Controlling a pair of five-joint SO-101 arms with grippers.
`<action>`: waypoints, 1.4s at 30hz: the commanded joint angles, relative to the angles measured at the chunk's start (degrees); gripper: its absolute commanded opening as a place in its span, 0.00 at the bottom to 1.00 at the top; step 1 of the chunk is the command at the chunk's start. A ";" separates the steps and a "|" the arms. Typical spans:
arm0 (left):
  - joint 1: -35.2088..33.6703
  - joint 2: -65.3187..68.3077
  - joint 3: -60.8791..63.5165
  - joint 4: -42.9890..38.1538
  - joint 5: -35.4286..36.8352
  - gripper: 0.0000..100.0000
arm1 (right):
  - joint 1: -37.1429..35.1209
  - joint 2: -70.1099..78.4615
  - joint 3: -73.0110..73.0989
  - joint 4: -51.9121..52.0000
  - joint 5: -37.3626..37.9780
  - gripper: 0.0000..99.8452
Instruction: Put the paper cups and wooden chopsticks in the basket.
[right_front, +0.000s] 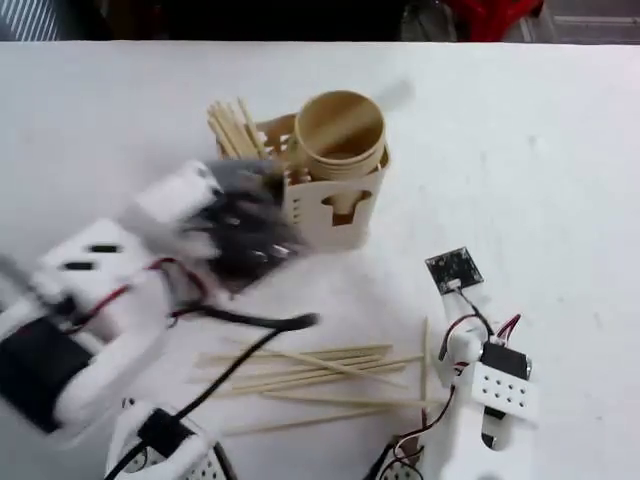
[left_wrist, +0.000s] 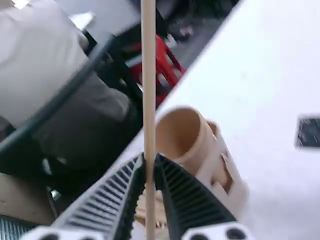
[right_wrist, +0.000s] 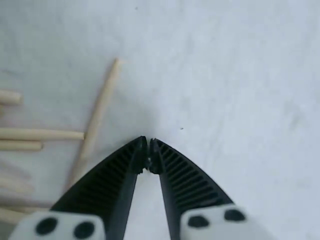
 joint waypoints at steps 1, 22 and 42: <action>-5.32 5.05 -3.34 -16.97 9.49 0.02 | -0.40 -1.10 -0.35 -0.66 0.53 0.02; -15.69 9.89 44.75 -62.86 25.76 0.11 | -0.40 -1.10 -0.35 -0.66 0.53 0.02; -15.08 -6.11 10.02 -1.85 18.64 0.14 | -0.40 -1.10 -0.35 -0.66 0.62 0.02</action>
